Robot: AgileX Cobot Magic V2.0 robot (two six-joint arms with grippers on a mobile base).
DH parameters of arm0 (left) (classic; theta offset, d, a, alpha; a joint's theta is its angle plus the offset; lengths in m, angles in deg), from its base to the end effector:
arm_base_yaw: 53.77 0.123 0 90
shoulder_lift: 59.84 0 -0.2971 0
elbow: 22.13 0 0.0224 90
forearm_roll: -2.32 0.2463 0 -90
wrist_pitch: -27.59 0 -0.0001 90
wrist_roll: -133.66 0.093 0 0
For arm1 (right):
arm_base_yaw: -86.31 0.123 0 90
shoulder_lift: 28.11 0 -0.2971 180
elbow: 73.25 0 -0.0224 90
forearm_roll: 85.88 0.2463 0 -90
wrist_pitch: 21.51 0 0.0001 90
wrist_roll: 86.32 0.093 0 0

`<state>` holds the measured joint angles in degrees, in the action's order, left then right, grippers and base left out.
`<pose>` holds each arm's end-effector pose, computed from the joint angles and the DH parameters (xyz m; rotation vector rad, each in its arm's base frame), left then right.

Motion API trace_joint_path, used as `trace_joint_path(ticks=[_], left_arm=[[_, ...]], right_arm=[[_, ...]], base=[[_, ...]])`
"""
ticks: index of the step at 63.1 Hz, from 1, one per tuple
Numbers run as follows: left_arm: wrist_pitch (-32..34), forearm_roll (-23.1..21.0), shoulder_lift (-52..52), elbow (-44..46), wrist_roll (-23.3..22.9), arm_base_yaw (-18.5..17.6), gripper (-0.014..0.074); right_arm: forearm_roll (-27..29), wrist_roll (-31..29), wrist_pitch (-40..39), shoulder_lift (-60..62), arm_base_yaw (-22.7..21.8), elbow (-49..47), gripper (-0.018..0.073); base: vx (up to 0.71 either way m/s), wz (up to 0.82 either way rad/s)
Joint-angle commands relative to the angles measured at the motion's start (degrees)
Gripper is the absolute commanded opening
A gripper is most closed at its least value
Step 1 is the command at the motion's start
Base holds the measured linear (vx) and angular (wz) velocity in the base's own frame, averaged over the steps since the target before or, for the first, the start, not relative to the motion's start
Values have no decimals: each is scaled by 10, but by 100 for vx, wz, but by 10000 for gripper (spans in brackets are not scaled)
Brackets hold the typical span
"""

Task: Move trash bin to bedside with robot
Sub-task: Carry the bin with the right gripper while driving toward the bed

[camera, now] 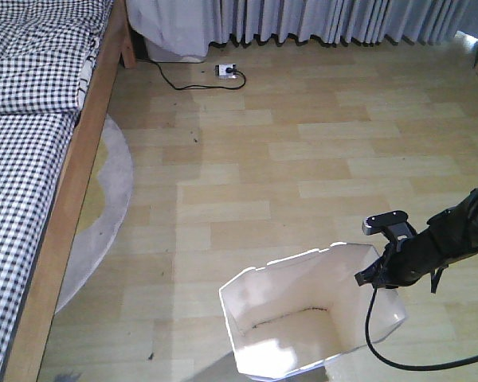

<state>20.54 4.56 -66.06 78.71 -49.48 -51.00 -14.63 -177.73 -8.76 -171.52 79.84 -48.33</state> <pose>0.0412 0.0024 0.1933 -0.0556 1.6122 0.0289 0.3223 -0.0169 -0.0267 -0.3837 2.9294 0.2581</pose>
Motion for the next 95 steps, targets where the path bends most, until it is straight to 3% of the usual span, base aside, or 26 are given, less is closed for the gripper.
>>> trace_joint_path(ticks=[1, 95], left_arm=[[41, -3, 3, 12, -3, -1, -6], [41, -3, 3, 12, -3, -1, -6]], right_arm=[[14, 4, 63, 42, -1, -7, -6], [14, 4, 63, 42, -1, -7, -6]], base=[[30, -6], [28, 1]])
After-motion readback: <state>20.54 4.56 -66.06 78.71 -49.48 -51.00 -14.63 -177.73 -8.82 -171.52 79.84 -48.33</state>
